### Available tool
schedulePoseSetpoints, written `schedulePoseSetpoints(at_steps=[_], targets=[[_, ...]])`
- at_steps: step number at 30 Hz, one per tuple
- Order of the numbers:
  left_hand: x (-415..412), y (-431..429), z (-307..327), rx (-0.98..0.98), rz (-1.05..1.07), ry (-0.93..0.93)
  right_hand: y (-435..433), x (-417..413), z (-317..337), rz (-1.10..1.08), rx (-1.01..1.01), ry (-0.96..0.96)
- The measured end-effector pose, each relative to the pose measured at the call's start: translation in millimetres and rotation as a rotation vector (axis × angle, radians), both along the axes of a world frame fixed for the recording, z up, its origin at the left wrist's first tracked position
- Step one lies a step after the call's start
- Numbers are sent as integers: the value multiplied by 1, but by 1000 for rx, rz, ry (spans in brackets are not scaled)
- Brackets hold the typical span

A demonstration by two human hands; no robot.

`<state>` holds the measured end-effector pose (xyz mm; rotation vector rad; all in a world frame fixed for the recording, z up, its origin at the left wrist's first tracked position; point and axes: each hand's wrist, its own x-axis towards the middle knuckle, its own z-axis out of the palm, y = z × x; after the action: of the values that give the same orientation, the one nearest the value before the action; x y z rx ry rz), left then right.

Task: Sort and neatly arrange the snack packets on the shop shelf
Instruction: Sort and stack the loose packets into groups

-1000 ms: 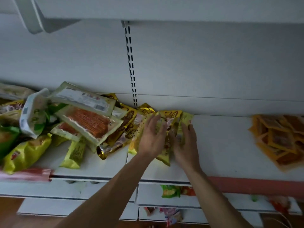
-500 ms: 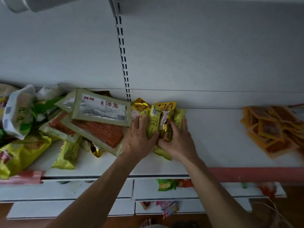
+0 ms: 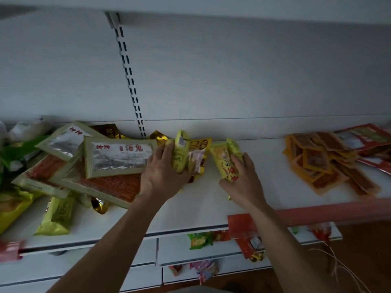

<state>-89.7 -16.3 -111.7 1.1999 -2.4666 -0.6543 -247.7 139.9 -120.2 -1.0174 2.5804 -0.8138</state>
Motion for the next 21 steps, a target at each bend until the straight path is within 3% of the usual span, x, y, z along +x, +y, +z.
schedulePoseSetpoints(at_steps=[4,8,13,18,21], targets=[[-21,15,20,-28,-22,249,24,-25,11,-126,-114,-61],[-59,41,29,-9,-97,352,47,-60,22,-170,-196,0],[-119,75,19,83,-158,259,55,-109,34,-201,-206,246],[-194,96,-1,185,-201,94,42,-157,27,16,134,316],[-218,105,-16,79,-252,15,45,-170,13,109,190,335]])
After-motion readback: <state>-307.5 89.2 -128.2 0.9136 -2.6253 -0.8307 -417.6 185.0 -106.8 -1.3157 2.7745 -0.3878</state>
